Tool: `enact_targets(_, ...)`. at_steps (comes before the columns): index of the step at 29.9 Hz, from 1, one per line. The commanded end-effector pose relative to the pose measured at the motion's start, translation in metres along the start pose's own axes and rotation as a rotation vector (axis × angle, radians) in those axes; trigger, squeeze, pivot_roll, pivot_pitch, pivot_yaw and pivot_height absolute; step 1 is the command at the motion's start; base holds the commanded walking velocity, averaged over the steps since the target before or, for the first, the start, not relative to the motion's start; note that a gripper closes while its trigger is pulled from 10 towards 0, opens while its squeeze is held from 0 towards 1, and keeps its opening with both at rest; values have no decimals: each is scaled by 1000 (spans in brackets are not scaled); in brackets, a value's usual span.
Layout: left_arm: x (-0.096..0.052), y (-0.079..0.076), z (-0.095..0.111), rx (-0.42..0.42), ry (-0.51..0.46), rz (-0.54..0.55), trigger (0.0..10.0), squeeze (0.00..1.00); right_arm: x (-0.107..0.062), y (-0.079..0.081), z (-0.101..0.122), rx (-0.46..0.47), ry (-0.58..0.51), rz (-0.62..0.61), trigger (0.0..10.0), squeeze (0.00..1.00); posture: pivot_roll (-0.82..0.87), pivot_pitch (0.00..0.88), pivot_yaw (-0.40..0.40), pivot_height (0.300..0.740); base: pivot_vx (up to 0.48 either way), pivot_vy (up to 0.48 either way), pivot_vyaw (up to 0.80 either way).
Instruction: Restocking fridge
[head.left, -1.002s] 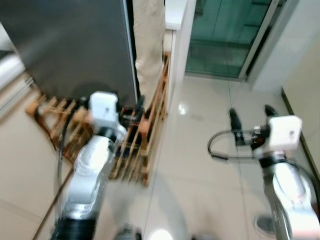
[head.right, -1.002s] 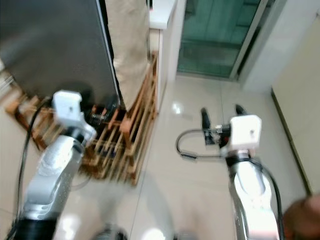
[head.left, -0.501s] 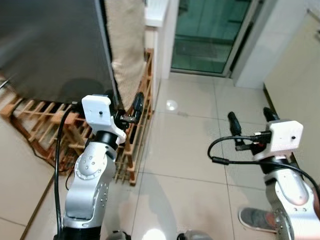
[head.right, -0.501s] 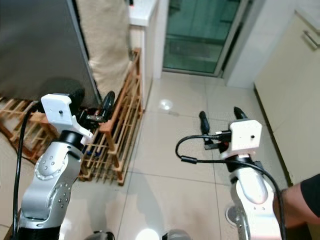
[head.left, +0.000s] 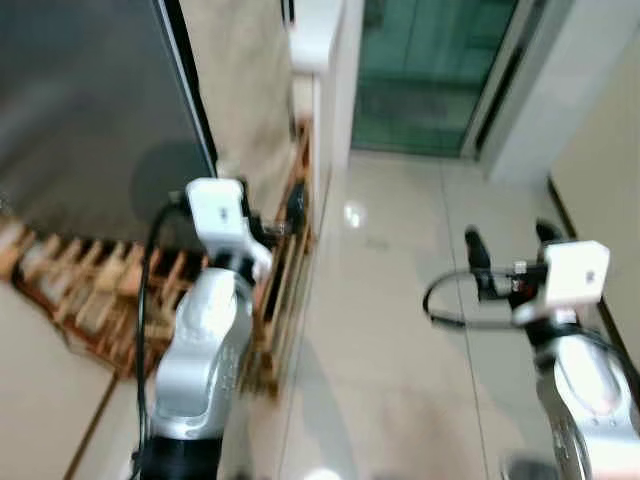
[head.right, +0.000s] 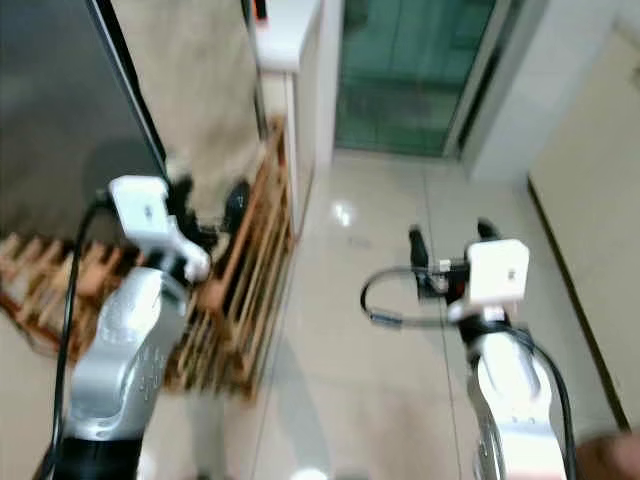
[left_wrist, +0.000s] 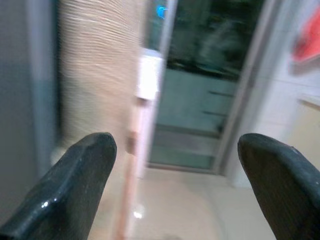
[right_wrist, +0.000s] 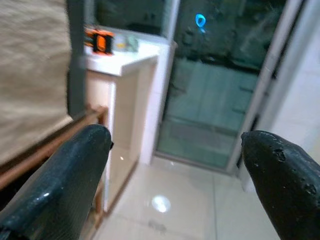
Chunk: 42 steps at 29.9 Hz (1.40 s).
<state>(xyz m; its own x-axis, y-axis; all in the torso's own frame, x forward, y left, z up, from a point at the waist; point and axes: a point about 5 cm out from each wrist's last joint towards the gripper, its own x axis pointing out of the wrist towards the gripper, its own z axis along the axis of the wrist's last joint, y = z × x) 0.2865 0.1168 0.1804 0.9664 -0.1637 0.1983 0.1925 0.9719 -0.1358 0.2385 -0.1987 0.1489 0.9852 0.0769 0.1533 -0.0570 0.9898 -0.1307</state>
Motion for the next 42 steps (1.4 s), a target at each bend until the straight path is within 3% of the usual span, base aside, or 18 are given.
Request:
enact_targets(1,-1,14,-6,14,32,64,10000,0,1,5,-1,5,4,16,10000,0,-174,69,-19,740,0,0,0)
enact_targets(10,6,27,7,31,-25,100,10000,0,2,9,-3,7,7,33,10000,0,-168,54,-16,740,0,0,0)
enact_targets(19,35,18,20,-18,-53,67,10000,0,9,12,-4,10,2,39,10000,0,-172,48,-15,740,0,0,0)
enact_targets(21,46,4,18,-86,-30,12,10000,0,10,11,-4,12,0,31,10000,0,-182,53,-12,740,0,0,0)
enact_targets(35,57,-4,26,-171,-45,-42,10000,0,8,10,-3,5,-2,19,10000,0,-202,62,-9,740,0,0,0)
enact_targets(42,66,-4,8,-116,30,50,10000,0,9,9,-3,-1,-3,17,10000,0,-219,75,7,740,0,0,0)
